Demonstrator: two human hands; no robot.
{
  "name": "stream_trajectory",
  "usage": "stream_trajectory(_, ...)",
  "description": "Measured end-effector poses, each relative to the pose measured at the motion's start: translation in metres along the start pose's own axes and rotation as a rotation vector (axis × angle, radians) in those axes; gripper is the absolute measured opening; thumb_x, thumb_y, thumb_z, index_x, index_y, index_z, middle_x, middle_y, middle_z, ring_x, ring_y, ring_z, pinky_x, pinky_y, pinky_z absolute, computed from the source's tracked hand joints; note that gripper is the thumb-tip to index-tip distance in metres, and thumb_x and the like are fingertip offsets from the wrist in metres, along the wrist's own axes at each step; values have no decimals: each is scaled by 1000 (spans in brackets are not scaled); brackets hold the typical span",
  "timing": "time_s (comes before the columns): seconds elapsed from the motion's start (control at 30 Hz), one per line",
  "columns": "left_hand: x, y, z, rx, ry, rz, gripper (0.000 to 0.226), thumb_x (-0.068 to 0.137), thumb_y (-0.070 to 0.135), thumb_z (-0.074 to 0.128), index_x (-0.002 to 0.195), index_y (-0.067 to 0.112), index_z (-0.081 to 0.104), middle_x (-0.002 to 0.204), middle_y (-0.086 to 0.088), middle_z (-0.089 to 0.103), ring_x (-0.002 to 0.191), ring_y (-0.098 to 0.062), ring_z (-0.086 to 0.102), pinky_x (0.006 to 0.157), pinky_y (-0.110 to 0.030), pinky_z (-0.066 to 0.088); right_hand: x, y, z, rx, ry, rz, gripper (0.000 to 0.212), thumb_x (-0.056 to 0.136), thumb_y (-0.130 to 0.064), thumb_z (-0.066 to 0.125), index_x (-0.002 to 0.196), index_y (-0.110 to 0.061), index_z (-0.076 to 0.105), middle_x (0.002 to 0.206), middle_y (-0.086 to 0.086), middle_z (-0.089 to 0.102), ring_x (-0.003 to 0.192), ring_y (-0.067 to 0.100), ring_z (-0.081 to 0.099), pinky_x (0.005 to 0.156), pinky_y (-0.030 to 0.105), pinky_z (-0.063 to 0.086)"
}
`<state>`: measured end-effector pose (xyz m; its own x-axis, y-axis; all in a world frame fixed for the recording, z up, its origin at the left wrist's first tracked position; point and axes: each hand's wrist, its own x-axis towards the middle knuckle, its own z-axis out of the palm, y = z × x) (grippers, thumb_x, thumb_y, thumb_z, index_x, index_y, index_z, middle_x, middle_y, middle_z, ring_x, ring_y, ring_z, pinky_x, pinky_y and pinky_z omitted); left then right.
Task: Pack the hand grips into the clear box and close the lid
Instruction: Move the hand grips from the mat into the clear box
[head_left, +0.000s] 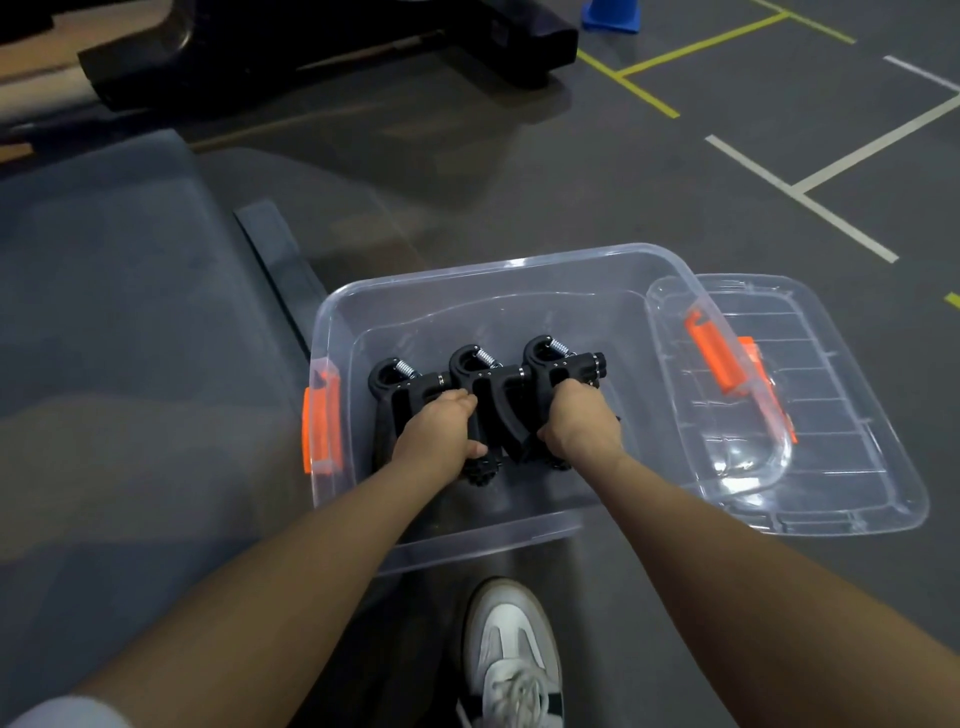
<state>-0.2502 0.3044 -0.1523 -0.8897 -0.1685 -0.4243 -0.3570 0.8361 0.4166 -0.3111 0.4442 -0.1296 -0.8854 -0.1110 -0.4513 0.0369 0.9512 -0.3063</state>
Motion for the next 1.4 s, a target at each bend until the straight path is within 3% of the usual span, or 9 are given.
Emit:
stream_trajectory(0.13,-5,4,-8,47,-28,2,69,86,23,64,146,16,31,154,0,28,139,-23,32,114,-38,32,-8,-2,-10,28,-44,-32,32,80,-5,62,112,-8,63,114,15,66,106,33,63,86,39,54)
stream_trajectory(0.27,-28,8,-42,65,127,38,52,88,28,59,137,19,43,135,-3,46,129,-25,43,105,-40,41,-27,-27,-32,68,4,-135,31,85,-15,63,116,-10,62,117,14,65,112,32,60,90,38,51)
stream_trajectory(0.43,-84,-26,-110,24,347,-63,44,89,28,57,132,20,49,132,-6,49,127,-28,47,102,-39,43,-70,-112,-48,50,23,-364,37,87,-11,62,123,-5,57,128,17,59,121,33,55,100,39,47)
stream_trajectory(0.63,-182,-132,-175,-44,489,-297,44,87,25,59,130,15,51,132,-11,49,124,-30,49,105,-38,41,-145,-240,-35,-42,-42,-662,44,85,-18,67,125,-3,56,129,17,59,123,31,54,102,34,43)
stream_trajectory(0.97,-312,-304,-203,-214,608,-669,44,87,25,59,129,15,51,133,-10,50,123,-28,52,103,-37,43,-239,-413,85,-139,-227,-910,40,87,-14,64,125,-4,55,128,15,59,122,30,54,101,34,45)
stream_trajectory(1.2,-350,-394,-175,-313,606,-848,36,88,23,58,122,10,54,127,-16,50,117,-33,52,101,-38,43,-266,-459,185,-205,-334,-943,42,86,-21,65,124,-7,57,128,15,61,121,29,56,101,34,46)
stream_trajectory(1.4,-367,-429,-158,-302,568,-893,25,83,21,61,106,10,60,116,-16,60,108,-35,59,88,-38,48,-287,-478,243,-366,-426,-1067,50,83,-21,70,129,-11,55,131,13,56,122,28,53,102,32,44)
